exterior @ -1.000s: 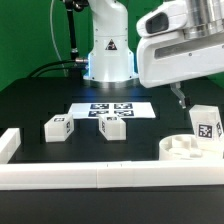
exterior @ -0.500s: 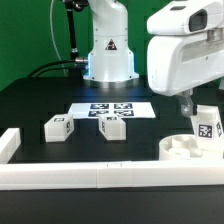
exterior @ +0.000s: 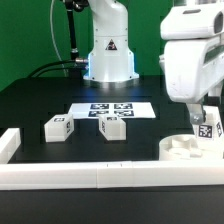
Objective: Assemble stool
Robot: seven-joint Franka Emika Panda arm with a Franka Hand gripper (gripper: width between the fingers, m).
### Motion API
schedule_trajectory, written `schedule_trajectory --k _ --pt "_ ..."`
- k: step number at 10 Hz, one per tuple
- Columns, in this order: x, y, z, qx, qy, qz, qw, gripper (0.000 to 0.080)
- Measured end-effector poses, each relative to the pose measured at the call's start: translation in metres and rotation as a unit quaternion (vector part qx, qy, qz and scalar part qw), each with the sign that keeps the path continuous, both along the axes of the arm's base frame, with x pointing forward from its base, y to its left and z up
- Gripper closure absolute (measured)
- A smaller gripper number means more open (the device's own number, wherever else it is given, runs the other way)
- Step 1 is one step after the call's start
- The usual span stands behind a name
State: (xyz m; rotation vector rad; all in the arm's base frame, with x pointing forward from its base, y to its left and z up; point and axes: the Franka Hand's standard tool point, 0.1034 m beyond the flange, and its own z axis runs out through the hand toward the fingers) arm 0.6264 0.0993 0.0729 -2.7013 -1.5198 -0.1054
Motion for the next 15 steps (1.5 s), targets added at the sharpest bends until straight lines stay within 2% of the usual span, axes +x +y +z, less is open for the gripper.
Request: schedule_trajectory --k 1,2,3,4,6,7,9,11,12,13,14,15 --pt "0.0 0.0 -0.001 0.0 0.001 -0.01 1.0 0.0151" --pt "-0.001 0.0 -0.001 0.0 0.002 -0.01 1.0 0.0266" --pt "-0.001 0.0 -0.002 0.002 0.004 -0.035 0.999 0.0266" --pt "-0.001 0.0 -0.002 0.003 0.007 -0.067 0.998 0.0467" --pt "-0.002 0.001 -0.002 0.008 0.014 -0.159 0.987 0.0464" --pt "-0.001 0.003 -0.003 0.013 0.019 -0.226 0.974 0.0464" --pt "0.001 0.007 -0.002 0.021 0.031 -0.36 0.932 0.0464" --pt "0.002 0.008 -0.002 0.036 0.049 -0.506 0.86 0.0462" --pt "0.002 0.009 -0.002 0.049 0.062 -0.586 0.807 0.0462" --pt "0.002 0.009 -0.001 0.051 0.062 -0.603 0.793 0.0462" --pt "-0.002 0.013 -0.002 0.045 0.055 -0.599 0.798 0.0462" --pt "-0.002 0.013 -0.002 0.049 0.062 -0.631 0.772 0.0462"
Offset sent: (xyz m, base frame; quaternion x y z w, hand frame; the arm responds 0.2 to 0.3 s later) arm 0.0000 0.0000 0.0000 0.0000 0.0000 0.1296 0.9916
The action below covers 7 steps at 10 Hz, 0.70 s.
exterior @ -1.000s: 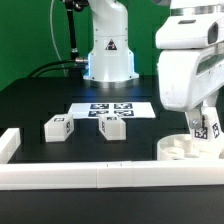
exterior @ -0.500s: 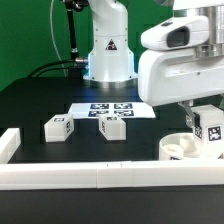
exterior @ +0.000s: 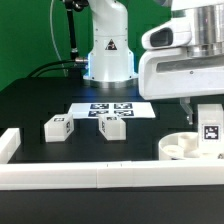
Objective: Assemble stool
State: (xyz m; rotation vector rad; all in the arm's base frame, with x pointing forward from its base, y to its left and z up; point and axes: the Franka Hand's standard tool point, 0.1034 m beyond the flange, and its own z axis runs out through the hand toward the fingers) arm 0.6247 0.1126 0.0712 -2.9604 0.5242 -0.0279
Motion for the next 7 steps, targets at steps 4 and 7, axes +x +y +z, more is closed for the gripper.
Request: schedule_trajectory --k 4,7 --pt "0.0014 0.0012 0.003 0.03 0.029 -0.212 0.976 0.0462" --pt "0.0016 0.0095 0.0007 0.078 0.062 -0.453 0.886 0.0462"
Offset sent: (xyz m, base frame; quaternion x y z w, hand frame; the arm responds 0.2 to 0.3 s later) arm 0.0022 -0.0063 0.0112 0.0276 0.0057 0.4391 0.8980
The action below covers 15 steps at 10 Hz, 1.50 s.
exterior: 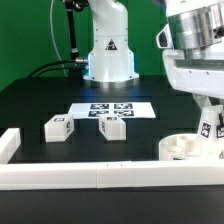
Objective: Assemble stool
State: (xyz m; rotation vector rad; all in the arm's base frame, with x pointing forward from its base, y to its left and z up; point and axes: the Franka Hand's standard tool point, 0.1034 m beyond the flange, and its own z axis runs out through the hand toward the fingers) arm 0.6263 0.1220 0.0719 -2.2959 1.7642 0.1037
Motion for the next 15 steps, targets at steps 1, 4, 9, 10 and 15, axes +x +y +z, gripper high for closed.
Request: schedule_trajectory --k 1,4,9,10,15 --pt "0.0 0.001 0.0 0.003 0.003 -0.012 1.0 0.0462" --pt "-0.001 0.004 0.0 0.021 0.026 -0.105 0.994 0.0462" --pt "0.0 0.011 -0.003 0.085 0.075 -0.42 0.901 0.0462" --pt "0.001 0.013 -0.003 0.091 0.066 -0.437 0.892 0.0462" --pt "-0.001 0.015 -0.005 0.093 0.057 -0.444 0.889 0.0457"
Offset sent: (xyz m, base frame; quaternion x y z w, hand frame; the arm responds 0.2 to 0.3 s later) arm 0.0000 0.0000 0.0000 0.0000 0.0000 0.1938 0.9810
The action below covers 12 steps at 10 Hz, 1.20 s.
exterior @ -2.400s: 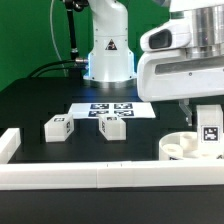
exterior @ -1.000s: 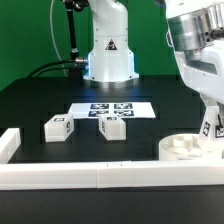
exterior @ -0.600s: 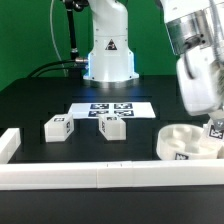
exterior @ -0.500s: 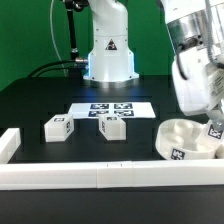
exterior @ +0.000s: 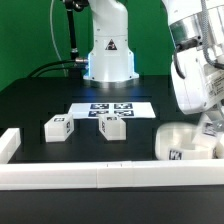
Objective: Assemble stool
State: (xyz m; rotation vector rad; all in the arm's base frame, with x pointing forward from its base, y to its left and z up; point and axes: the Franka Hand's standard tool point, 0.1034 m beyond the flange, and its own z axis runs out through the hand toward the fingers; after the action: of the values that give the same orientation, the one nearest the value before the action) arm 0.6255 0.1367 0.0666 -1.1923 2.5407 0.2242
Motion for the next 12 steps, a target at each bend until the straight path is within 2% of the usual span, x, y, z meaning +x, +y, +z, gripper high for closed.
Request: schedule_trajectory --k 1,2,3,5,7,8,10,11,12 --pt "0.0 0.0 0.0 -0.001 -0.001 0.004 1.0 0.023" --pt "-0.001 0.001 0.001 -0.005 -0.005 0.03 1.0 0.023" --pt "-0.002 0.004 0.009 -0.004 -0.01 0.069 0.998 0.0167" --pt "0.001 -0.002 0.025 -0.02 -0.046 0.184 0.982 0.0152" --pt "0.0 0.009 0.034 -0.032 -0.059 0.343 0.937 0.0151" --pt "0.003 0.007 0.033 -0.038 -0.066 0.341 0.937 0.0151" --pt "0.002 0.005 0.032 -0.054 -0.09 0.415 0.904 0.0151" --pt "0.001 0.005 0.032 -0.062 -0.1 0.456 0.882 0.0151" --pt "-0.007 0.003 0.036 -0.068 -0.089 0.536 0.837 0.0151"
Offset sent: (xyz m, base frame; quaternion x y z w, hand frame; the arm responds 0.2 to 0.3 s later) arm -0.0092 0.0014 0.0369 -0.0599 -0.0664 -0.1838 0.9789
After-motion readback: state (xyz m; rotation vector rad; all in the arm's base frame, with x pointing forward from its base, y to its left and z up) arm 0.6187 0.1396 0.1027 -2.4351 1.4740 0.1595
